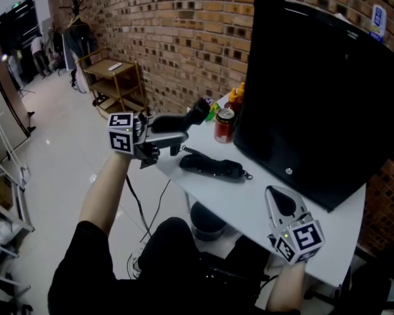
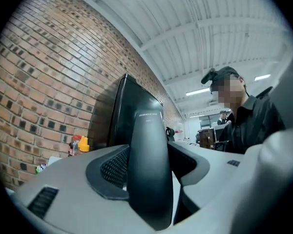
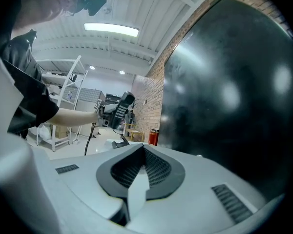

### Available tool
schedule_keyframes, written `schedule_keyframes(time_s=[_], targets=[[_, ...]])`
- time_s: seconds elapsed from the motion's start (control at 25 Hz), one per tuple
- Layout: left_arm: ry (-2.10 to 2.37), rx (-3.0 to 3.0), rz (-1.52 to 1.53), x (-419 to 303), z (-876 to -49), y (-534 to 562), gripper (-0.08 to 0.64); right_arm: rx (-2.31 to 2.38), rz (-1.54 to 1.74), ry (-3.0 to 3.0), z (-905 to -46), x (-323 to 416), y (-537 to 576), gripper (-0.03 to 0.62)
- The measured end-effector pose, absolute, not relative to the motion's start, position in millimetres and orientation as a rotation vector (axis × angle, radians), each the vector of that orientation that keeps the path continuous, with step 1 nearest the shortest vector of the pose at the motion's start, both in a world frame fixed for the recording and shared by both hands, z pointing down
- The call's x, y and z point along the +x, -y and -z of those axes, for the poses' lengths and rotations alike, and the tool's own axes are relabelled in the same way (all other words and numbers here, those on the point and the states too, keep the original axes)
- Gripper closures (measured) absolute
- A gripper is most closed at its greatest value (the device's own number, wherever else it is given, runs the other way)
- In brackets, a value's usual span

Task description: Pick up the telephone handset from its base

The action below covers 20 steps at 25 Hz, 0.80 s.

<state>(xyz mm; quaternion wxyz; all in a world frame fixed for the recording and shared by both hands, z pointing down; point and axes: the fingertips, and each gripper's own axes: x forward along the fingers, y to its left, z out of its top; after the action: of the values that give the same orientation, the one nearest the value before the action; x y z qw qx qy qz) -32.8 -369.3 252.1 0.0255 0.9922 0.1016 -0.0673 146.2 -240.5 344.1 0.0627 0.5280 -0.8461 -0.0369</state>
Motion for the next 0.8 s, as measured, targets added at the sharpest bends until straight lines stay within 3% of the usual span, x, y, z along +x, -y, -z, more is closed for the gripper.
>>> schedule_keyframes(time_s=[0.8], targets=[[-0.317, 3.074, 0.183, -20, -266, 367, 0.304, 1.619, 0.066, 2.574, -345, 154, 243, 0.581]])
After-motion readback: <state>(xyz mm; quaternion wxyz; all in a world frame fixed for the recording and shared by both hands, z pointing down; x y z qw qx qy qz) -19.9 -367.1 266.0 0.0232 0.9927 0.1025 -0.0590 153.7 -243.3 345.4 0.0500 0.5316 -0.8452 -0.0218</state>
